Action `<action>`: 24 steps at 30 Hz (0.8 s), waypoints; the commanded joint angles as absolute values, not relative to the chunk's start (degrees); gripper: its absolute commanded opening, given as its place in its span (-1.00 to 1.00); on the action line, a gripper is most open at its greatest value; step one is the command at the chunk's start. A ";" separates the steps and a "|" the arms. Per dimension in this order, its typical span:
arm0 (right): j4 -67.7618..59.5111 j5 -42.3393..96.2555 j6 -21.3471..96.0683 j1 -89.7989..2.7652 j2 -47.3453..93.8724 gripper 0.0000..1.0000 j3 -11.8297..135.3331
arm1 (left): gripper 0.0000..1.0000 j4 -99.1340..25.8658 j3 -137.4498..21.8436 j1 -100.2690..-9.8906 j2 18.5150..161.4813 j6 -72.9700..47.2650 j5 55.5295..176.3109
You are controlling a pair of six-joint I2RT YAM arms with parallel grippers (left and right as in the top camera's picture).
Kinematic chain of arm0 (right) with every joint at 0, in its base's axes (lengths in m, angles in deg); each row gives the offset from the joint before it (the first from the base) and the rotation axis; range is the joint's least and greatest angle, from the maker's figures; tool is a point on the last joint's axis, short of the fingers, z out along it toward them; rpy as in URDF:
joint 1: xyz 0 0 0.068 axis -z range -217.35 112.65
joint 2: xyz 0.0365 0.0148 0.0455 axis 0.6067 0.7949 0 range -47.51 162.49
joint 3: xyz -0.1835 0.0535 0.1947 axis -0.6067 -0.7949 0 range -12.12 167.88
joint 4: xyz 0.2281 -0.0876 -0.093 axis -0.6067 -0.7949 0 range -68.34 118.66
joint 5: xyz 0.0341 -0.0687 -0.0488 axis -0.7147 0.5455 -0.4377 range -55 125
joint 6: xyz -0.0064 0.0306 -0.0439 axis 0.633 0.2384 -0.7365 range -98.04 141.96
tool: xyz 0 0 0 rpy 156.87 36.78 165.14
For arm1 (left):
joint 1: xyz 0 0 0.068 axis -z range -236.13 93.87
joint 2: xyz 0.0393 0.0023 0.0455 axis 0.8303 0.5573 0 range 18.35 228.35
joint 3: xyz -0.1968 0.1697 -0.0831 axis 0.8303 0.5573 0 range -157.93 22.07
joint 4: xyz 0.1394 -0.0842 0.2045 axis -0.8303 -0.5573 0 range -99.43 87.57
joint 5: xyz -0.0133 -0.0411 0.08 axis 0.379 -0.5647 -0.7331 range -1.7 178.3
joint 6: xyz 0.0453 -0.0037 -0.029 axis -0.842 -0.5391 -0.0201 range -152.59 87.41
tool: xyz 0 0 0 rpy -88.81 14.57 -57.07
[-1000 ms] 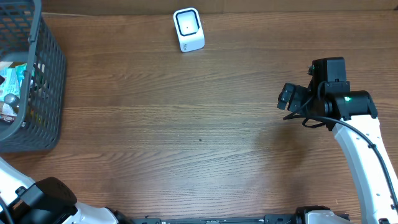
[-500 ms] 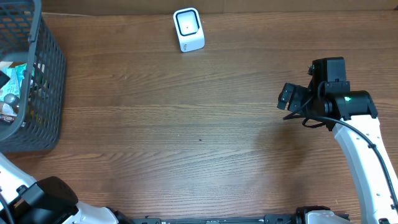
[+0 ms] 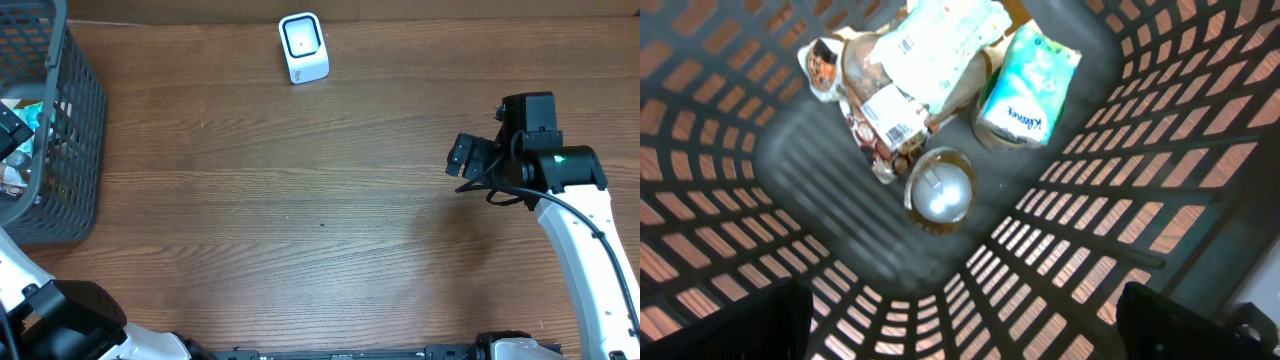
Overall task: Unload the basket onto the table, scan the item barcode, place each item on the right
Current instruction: 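Lower the left gripper into the basket toward the yellow bottle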
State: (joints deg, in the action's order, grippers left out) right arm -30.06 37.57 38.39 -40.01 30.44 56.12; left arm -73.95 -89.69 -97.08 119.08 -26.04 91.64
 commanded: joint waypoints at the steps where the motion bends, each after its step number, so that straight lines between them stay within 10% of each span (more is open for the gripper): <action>1: -29.95 38.12 38.06 -39.90 30.09 1.00 57.33 | 0.99 -73.74 -89.60 -97.01 120.24 -28.91 91.33; 24: -29.95 38.12 38.06 -39.90 30.09 1.00 57.33 | 0.99 -74.20 -89.60 -96.97 130.58 -33.04 95.22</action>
